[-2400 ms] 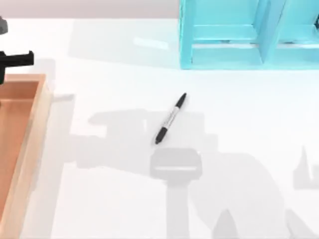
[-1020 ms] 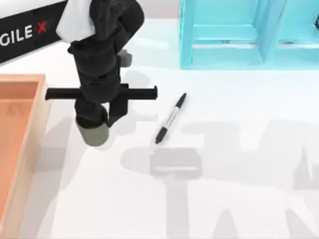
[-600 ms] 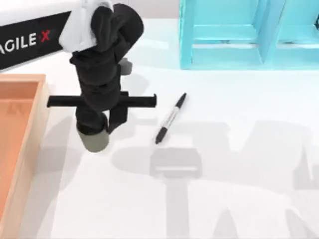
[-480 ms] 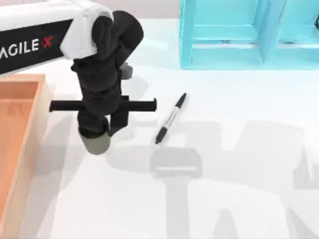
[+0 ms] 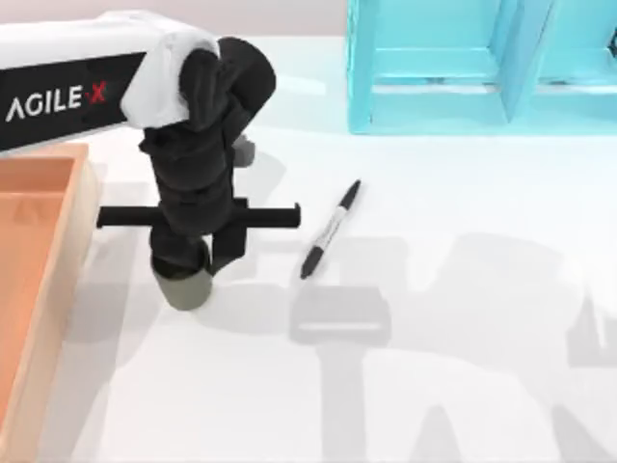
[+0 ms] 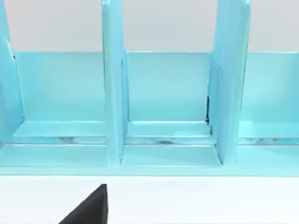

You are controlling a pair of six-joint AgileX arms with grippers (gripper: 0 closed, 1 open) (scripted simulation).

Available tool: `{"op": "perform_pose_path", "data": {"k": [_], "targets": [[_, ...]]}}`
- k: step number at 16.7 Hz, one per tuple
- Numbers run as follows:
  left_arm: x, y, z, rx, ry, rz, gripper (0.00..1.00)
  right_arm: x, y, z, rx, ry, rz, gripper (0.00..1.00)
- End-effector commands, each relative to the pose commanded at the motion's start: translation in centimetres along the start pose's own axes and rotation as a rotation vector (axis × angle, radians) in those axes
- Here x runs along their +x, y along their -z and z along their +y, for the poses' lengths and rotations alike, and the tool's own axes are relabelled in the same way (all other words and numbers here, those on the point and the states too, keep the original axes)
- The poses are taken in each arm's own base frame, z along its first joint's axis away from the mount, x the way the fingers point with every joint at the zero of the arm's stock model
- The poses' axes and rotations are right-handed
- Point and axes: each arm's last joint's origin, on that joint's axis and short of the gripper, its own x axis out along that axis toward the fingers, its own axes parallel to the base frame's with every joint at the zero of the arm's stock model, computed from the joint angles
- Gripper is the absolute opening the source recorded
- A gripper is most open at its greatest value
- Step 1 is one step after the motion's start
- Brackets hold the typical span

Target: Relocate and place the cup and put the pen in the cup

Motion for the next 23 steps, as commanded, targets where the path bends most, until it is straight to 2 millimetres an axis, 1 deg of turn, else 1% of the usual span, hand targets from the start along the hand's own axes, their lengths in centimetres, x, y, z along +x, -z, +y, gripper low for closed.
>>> {"op": "perform_pose_path", "data": {"k": [11, 12, 21, 23], "targets": [[0.00, 0.00, 0.00, 0.000, 0.000, 0.000, 0.98, 0.00, 0.00, 0.00, 0.000, 0.000, 0.000, 1.00], [0.00, 0.00, 0.00, 0.000, 0.000, 0.000, 1.00, 0.00, 0.00, 0.00, 0.000, 0.000, 0.000, 1.00], [-0.06, 0.02, -0.10, 0.002, 0.000, 0.000, 1.00, 0.00, 0.00, 0.00, 0.000, 0.000, 0.000, 1.00], [-0.73, -0.26, -0.23, 0.000, -0.002, 0.005, 1.00, 0.00, 0.00, 0.00, 0.000, 0.000, 0.000, 1.00]]}}
